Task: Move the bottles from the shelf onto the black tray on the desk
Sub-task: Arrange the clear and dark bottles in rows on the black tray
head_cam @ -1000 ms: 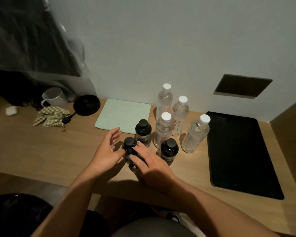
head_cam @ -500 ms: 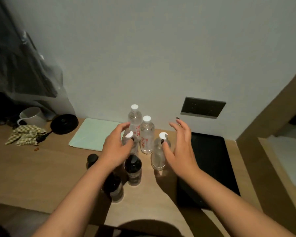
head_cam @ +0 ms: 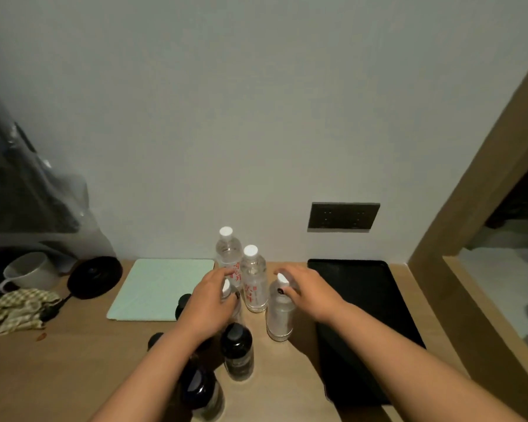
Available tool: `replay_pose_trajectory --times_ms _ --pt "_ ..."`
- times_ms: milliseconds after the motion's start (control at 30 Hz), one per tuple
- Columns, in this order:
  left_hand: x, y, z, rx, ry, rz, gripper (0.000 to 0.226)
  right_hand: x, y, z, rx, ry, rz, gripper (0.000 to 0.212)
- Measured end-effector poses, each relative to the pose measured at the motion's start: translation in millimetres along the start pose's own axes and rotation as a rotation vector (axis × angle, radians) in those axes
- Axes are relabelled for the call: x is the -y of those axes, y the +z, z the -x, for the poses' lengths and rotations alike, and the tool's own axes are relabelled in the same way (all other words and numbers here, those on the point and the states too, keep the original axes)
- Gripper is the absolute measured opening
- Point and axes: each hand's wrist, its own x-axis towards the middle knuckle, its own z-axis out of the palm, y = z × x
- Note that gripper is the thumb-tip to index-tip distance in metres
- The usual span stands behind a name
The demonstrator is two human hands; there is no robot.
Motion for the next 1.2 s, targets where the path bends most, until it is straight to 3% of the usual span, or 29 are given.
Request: replay_pose_trajectory --times_ms 133,267,400,567,700,833,1000,1100,1200 --pt "-6 -10 2 -0.066 0.084 0.103 0.050 9 -21 -1 -0.088 0.013 -0.035 0.032" --pt "-24 -14 -5 0.047 0.172 0.349 0.066 42 -72 -3 -0.223 -0.026 -0.157 0.024" --pt "-56 -12 -14 0.095 0.244 0.368 0.088 82 -122 -2 -0.311 -0.076 -0.217 0.020" --pt "-82 -11 -29 0.010 0.236 0.425 0.091 118 -149 -9 -0.415 -0.045 -0.224 0.017" --pt "-69 -13 -35 0.059 0.184 0.518 0.082 134 -140 -22 -0.363 0.028 -0.197 0.024" --pt "-42 -13 -34 0.027 0.029 0.858 0.078 129 -119 -32 -0.278 0.100 -0.563 0.031" --pt "-19 -30 -35 -0.039 -0.079 1.229 0.055 93 -72 -49 -0.338 0.348 -0.758 0.023" --pt "-8 -44 -39 -0.061 -0.075 1.265 0.050 67 -34 -61 -0.308 0.459 -0.669 0.024" --pt "3 -51 -43 -0.067 -0.095 1.272 0.044 55 -4 -71 -0.221 0.454 -0.529 0.037"
